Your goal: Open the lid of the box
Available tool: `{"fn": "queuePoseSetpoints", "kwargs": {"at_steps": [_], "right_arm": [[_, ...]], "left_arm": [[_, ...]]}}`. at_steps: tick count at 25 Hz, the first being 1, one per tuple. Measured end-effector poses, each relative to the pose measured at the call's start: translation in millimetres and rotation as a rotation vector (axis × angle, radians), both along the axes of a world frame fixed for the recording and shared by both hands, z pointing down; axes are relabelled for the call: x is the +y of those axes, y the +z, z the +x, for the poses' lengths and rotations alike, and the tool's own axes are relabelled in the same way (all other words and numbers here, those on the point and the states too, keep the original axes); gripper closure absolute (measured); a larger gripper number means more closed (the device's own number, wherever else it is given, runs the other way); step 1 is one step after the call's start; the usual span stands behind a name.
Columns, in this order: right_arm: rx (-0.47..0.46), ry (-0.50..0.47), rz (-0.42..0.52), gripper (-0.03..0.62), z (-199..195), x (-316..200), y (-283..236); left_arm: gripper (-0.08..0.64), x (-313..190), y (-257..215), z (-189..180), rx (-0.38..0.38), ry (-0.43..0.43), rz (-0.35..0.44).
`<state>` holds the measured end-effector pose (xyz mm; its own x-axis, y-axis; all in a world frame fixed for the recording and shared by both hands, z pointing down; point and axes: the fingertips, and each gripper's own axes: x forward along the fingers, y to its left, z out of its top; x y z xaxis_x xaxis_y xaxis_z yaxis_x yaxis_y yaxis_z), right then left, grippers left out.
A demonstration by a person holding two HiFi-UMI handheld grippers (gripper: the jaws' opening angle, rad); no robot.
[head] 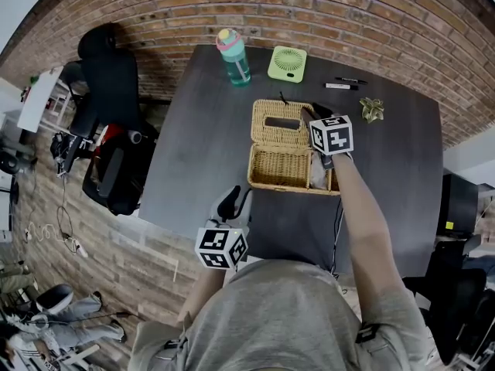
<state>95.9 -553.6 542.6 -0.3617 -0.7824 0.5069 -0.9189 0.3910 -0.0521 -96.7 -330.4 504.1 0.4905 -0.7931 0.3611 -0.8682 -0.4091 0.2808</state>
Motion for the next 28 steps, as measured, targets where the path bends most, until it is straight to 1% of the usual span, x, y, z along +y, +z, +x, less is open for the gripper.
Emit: {"fn": "queuePoseSetpoints", "kwargs": {"at_steps": [8, 14, 20, 26, 28], "right_arm": [[0.010, 0.049, -0.050, 0.468, 3.8, -8.6, 19.9], [0.006, 0.068, -0.050, 0.469, 6.5, -7.3, 20.7], [-0.013, 0.050, -0.011, 0.469, 2.5, 6.9, 0.2], [-0.089, 0.018, 0.058, 0.481, -11.0, 52.9, -33.3], [-0.098, 0.010, 0.081, 0.489, -15.2, 69.9, -42.8]], "left_arm": [[0.439, -2.7, 0.0, 1.8, 0.001, 0.004, -0.001], [0.438, -0.8, 2.4, 0.2, -0.001, 0.001, -0.001], [0.439, 2.1, -3.3, 2.0, -0.002, 0.010, 0.011], [0.439, 10.8, -6.3, 1.4, -0.014, 0.014, 0.024], [0.442, 15.9, -7.7, 2.4, -0.013, 0.017, 0.030]]}}
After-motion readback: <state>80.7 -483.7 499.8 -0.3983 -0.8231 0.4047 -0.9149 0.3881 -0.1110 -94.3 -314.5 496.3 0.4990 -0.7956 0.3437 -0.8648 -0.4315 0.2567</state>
